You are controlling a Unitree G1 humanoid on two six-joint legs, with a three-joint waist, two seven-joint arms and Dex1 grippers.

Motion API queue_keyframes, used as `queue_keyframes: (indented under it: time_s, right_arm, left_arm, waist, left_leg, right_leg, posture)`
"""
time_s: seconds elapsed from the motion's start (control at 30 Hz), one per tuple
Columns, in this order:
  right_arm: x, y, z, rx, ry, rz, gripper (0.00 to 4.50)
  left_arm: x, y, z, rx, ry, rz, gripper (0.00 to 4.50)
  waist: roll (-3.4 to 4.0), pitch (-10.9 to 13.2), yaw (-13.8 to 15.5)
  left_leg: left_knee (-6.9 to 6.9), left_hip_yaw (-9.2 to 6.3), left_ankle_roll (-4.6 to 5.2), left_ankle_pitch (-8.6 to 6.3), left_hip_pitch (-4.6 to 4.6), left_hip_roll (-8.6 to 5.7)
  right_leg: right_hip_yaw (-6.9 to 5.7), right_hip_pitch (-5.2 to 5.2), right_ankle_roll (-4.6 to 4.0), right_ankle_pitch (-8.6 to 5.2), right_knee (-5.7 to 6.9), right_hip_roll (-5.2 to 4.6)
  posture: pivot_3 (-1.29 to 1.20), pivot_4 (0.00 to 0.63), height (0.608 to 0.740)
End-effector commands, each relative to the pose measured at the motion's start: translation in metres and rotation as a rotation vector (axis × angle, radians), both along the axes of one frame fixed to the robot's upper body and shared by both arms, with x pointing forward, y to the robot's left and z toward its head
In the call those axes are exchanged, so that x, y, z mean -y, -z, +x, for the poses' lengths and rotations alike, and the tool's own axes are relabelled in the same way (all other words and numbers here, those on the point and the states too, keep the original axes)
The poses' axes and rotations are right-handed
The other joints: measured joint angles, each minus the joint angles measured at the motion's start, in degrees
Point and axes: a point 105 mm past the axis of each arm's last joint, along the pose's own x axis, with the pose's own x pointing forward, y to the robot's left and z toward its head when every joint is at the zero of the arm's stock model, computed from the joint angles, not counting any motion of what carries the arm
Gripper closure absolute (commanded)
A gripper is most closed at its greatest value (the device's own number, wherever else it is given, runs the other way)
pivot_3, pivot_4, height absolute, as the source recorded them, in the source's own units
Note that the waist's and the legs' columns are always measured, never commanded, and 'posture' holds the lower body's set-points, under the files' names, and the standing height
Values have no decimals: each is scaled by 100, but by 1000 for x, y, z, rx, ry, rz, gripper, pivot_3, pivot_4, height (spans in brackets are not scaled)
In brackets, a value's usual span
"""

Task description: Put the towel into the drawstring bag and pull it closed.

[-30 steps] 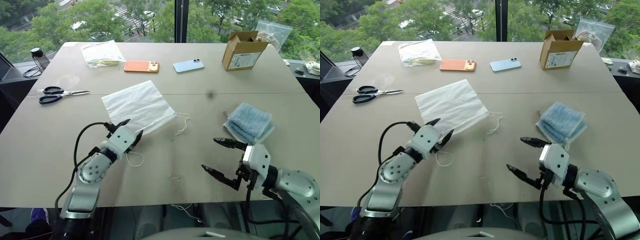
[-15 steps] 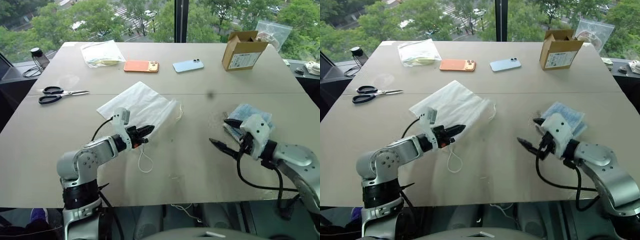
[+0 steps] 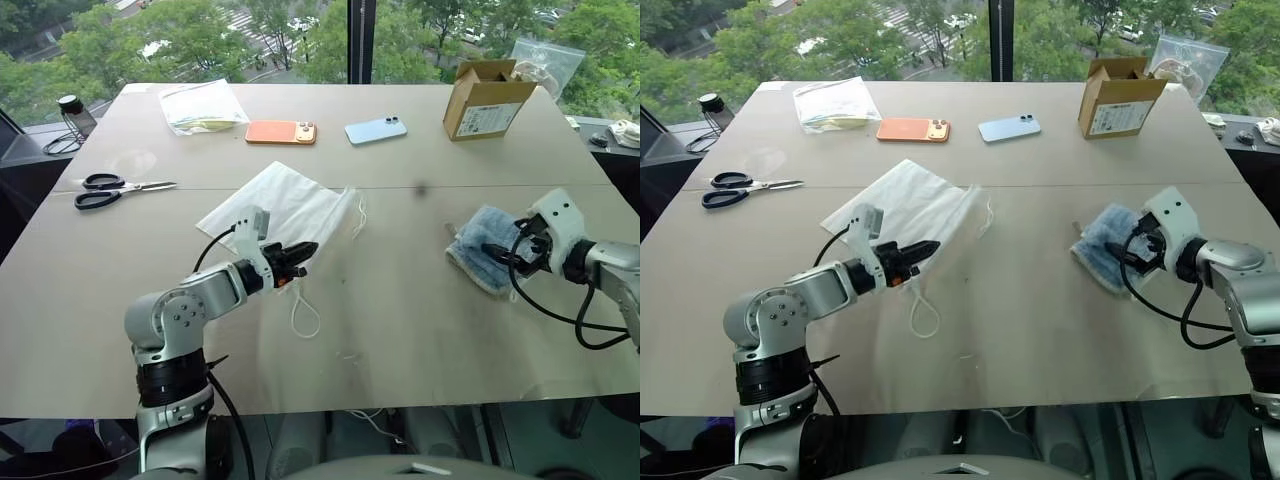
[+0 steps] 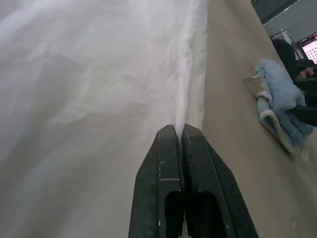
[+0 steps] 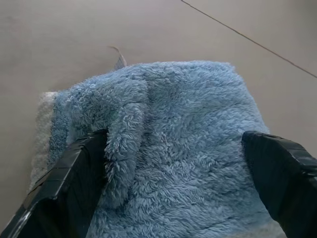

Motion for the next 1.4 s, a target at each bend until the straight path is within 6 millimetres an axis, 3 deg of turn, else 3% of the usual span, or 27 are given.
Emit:
queue_keyframes:
  time_s: [0.03, 0.2, 0.3, 0.57, 0.87, 1.0, 1.1, 1.2, 1.27, 1.4]
  right_arm:
    - [16, -23, 5, 29, 34, 44, 0]
    - [35, -41, 16, 17, 86, 120, 0]
    - [35, -35, 25, -41, 89, 142, 0]
    - [20, 24, 31, -327, -46, 68, 0]
    - [3, 75, 3, -537, -258, -54, 0]
    - [5, 92, 3, -525, -263, -134, 1183]
    - [1, 89, 6, -409, -312, -206, 2697]
    - [-12, 81, -1, -270, -419, -254, 3663]
    - [-30, 67, -9, -179, -480, -194, 4204]
    - [-94, -1, -37, 32, -627, 130, 4282]
  left_arm:
    - [5, -7, -3, 61, 45, 54, 4447]
    - [5, -6, -3, 68, 42, 56, 4447]
    - [8, -6, -3, 74, 52, 55, 4447]
    - [8, -6, -1, 87, 48, 55, 4447]
    - [6, -5, -7, 88, 26, 54, 4447]
    - [6, -6, -7, 98, 23, 63, 4500]
    - [6, -7, -6, 101, 27, 70, 4500]
    - [7, -7, -5, 100, 40, 77, 4500]
    - [7, -7, -4, 100, 57, 87, 4500]
    - [10, -5, -5, 115, 112, 150, 4500]
  waist:
    - [0, 0, 0]
    - [2, 2, 6]
    - [2, 2, -4]
    - [4, 4, -11]
    - [-12, -8, -17]
    - [-69, -48, -24]
    - [-112, -75, -37]
    - [-125, -82, -27]
    - [-116, -77, -18]
    - [-79, -51, -63]
  left_leg:
    - [0, 1, 0, 0, 0, 0]
    - [1, 7, 0, 0, -1, -3]
    - [1, 6, 0, 0, 1, -1]
    - [-2, 9, 0, 0, 0, -2]
    - [-2, -1, -1, 0, 6, 2]
    - [-3, -5, -1, 0, 19, 3]
    - [-3, -7, -2, -1, 55, 6]
    - [-3, -8, -2, -1, 91, 6]
    - [-4, -13, -4, -3, 117, 6]
    - [-29, -20, -4, -2, 114, 12]
  right_leg:
    - [1, 0, 0, 0, 0, 0]
    - [6, 0, 1, 0, -3, -5]
    - [5, 0, 0, 0, -2, -3]
    - [6, 0, 1, 0, -6, -4]
    - [-2, 3, 0, 0, -4, 1]
    - [-7, 16, -1, -1, -5, 2]
    - [-10, 59, -1, -1, -19, 1]
    - [-14, 99, -2, -26, -28, -3]
    - [-20, 130, 2, -31, -32, -6]
    - [-22, 118, 2, -31, -30, 1]
  posture:
    - [0, 150, 740]
    - [0, 150, 740]
    - [0, 150, 740]
    - [0, 150, 740]
    - [0, 150, 740]
    - [0, 150, 740]
    - [0, 150, 740]
    - [0, 150, 740]
    - [0, 150, 740]
    - [0, 150, 740]
